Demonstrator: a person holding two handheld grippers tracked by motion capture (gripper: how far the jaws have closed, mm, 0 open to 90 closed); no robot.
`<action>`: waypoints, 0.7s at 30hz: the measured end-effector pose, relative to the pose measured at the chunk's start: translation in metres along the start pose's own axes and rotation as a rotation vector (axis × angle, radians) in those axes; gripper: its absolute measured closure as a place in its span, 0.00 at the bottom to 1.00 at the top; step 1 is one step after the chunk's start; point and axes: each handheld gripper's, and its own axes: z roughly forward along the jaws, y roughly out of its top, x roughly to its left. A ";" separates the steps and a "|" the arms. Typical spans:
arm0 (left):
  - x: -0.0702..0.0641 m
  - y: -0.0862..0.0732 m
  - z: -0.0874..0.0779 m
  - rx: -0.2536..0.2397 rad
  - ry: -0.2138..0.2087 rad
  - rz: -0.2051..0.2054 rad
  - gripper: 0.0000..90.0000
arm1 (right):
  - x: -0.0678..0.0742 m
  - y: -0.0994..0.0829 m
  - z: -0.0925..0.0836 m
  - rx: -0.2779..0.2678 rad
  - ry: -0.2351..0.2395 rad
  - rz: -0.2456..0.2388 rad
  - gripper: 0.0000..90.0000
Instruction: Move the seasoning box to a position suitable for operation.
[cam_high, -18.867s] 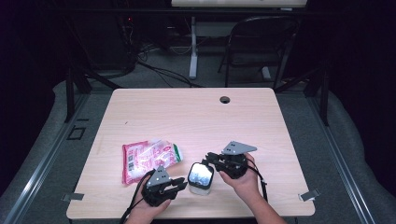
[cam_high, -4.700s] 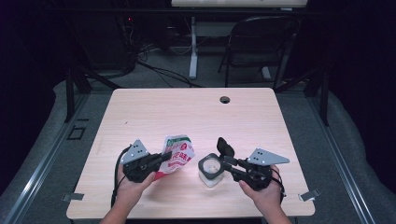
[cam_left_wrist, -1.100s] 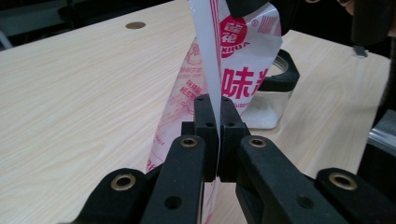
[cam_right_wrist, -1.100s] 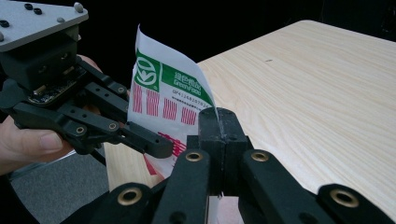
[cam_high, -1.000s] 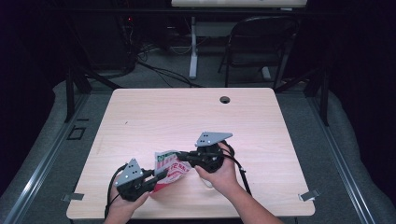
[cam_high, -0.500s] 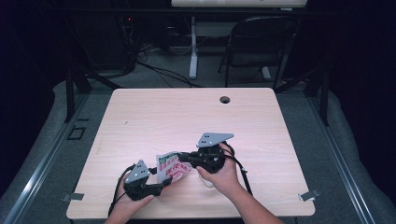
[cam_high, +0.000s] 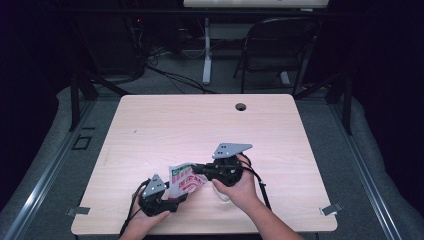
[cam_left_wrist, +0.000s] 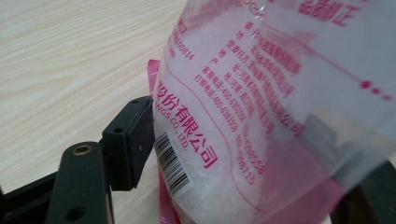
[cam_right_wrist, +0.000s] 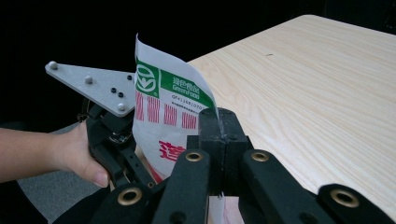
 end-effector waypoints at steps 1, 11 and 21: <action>0.000 -0.001 0.001 0.007 0.003 0.000 0.35 | 0.000 0.000 0.000 -0.001 0.000 0.000 1.00; -0.003 -0.005 0.011 0.052 0.024 0.005 0.34 | 0.000 -0.001 0.000 -0.003 0.001 0.004 1.00; 0.000 -0.003 0.014 0.085 0.014 -0.003 0.36 | 0.000 -0.001 0.000 -0.005 -0.002 0.003 1.00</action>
